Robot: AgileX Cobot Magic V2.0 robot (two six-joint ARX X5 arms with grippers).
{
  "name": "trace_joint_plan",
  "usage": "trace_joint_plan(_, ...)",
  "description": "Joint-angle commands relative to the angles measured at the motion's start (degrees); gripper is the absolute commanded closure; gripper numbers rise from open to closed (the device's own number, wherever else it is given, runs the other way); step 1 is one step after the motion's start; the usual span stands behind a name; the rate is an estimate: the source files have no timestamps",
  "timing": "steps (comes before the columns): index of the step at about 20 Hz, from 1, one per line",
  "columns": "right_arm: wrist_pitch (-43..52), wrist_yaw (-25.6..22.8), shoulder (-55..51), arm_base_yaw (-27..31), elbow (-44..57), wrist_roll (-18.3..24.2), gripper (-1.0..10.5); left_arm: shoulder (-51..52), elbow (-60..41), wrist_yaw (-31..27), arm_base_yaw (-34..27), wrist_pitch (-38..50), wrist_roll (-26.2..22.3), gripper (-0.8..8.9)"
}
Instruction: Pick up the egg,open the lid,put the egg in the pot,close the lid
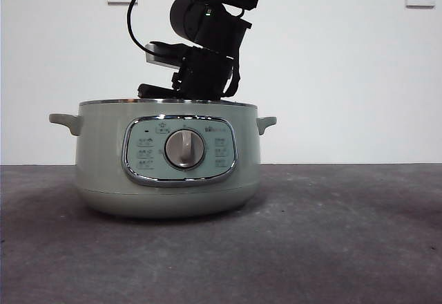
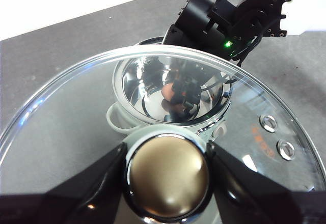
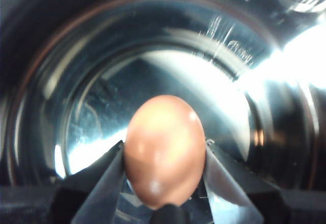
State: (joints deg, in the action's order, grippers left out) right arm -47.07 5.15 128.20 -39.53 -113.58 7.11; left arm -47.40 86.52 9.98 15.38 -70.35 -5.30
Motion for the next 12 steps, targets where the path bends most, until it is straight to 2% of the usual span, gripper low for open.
trace_joint_plan(1, 0.1, 0.0, 1.0, -0.4, -0.2, 0.6, 9.6, 0.7, 0.2, 0.5, -0.2, 2.2, 0.3, 8.22)
trace_joint_plan(6, -1.9, 0.0, 1.0, -0.4, -0.2, 0.3, 9.3, 0.7, 0.2, 0.5, -0.2, 2.1, 0.3, 8.22)
trace_joint_plan(9, -2.0, 0.1, 1.0, -0.4, -0.2, -1.1, 6.5, 0.6, 0.2, 0.5, -0.2, 2.1, 0.3, 8.22)
trace_joint_plan(12, -1.9, 0.7, 0.6, -0.6, -0.7, -1.5, 6.5, 0.6, 0.2, 0.5, -0.2, 2.2, 0.3, 8.22)
